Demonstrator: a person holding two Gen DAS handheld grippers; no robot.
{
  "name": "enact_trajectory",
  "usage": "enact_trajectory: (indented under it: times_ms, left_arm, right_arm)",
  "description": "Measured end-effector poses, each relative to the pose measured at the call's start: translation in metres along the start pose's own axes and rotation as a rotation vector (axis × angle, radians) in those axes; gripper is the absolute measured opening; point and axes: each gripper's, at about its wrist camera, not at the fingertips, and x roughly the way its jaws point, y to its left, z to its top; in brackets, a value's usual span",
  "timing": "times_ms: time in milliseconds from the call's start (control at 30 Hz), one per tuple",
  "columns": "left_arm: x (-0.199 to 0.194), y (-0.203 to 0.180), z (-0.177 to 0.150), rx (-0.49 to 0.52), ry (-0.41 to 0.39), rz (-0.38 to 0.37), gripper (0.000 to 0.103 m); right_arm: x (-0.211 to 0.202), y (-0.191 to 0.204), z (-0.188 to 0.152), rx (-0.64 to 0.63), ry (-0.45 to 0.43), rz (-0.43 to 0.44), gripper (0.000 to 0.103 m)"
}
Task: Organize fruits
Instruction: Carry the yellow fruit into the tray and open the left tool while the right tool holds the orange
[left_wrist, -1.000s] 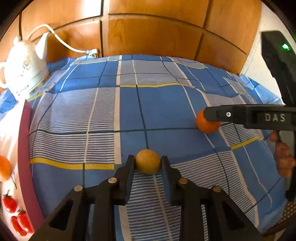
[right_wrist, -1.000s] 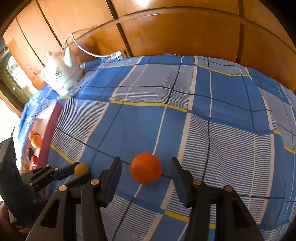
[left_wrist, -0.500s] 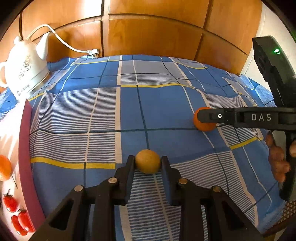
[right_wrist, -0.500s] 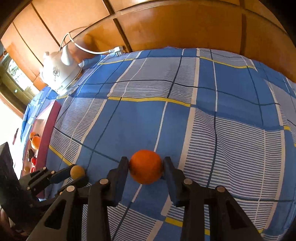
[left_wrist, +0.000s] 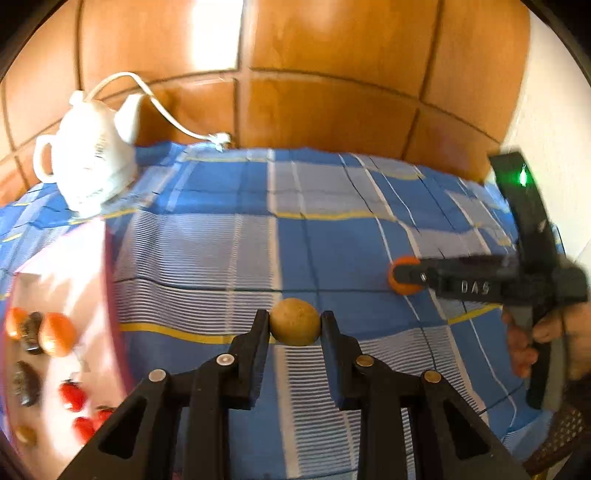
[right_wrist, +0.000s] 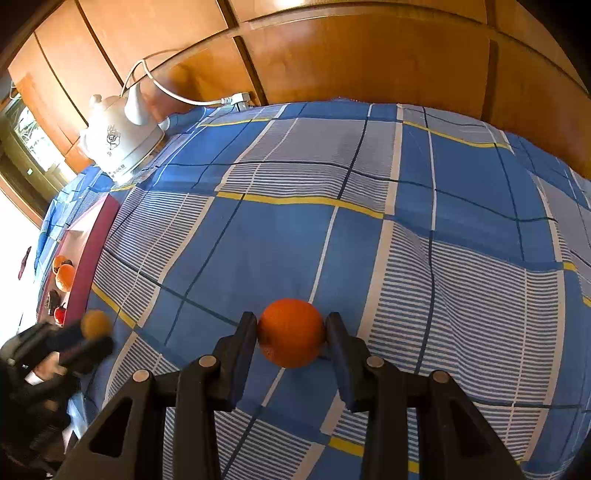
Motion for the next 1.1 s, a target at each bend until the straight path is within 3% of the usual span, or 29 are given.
enact_trajectory:
  times_ms: [167, 267, 500, 900, 1000, 1100]
  left_arm:
    - [-0.037, 0.036, 0.005, -0.076, -0.067, 0.094, 0.028]
    - [-0.055, 0.060, 0.005, -0.114, -0.101, 0.188, 0.028]
    - [-0.071, 0.110, -0.006, -0.191, -0.090, 0.302, 0.028]
    - [-0.081, 0.177, -0.047, -0.309, -0.062, 0.366, 0.028]
    - [-0.082, 0.193, -0.054, -0.365, -0.049, 0.350, 0.028]
    - [-0.085, 0.215, -0.059, -0.464, -0.041, 0.283, 0.028]
  right_arm:
    - [-0.001, 0.006, -0.002, -0.042, -0.017, -0.027, 0.039]
    - [-0.001, 0.008, -0.003, -0.056, -0.024, -0.036, 0.039]
    - [-0.003, 0.014, -0.006, -0.088, -0.032, -0.070, 0.039]
    - [-0.001, 0.026, -0.007, -0.133, -0.027, -0.134, 0.039]
    - [0.000, 0.028, -0.006, -0.143, -0.020, -0.151, 0.039]
    - [0.000, 0.032, -0.006, -0.148, -0.016, -0.173, 0.039]
